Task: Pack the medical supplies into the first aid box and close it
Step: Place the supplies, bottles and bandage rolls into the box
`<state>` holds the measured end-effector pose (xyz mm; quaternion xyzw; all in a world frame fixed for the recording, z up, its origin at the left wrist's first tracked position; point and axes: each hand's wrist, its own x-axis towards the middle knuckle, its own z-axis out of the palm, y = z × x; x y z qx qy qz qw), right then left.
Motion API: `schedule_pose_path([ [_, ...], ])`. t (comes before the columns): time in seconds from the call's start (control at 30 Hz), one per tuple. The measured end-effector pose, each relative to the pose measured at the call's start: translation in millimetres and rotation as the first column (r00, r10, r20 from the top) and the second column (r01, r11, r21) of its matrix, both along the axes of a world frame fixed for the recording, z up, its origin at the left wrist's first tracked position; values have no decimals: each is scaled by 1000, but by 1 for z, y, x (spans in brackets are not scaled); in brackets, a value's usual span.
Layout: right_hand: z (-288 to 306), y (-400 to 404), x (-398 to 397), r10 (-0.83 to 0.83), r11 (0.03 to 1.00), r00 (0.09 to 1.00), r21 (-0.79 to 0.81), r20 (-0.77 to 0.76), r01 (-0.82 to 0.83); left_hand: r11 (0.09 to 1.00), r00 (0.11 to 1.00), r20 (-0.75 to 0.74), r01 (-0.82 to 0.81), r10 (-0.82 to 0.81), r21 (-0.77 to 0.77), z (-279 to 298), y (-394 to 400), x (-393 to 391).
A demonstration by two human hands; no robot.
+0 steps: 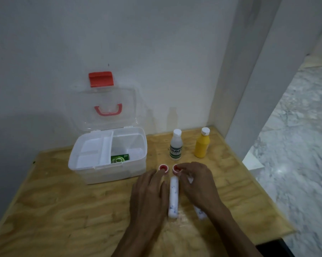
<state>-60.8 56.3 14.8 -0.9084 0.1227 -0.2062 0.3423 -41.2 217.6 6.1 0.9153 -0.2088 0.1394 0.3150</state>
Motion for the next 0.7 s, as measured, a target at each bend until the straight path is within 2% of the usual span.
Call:
schedule_pose_path([
  [0.1,-9,-1,5,3,999,1000,-45,-13,-4,996,997,-58,-53,57,67,-8,-12,12],
  [0.2,-10,-1,4,2,998,1000,-70,-1,-2,989,993,-44,-108,113,101,-10,-19,16],
  [0.5,-12,-5,5,1,996,998,-87,-58,-6,994,995,-1,-104,104,22,-12,-15,15],
  [0.7,-6,-4,4,21,992,991,-118,-133,-37,992,994,4,-113,113,63,-11,-18,15],
])
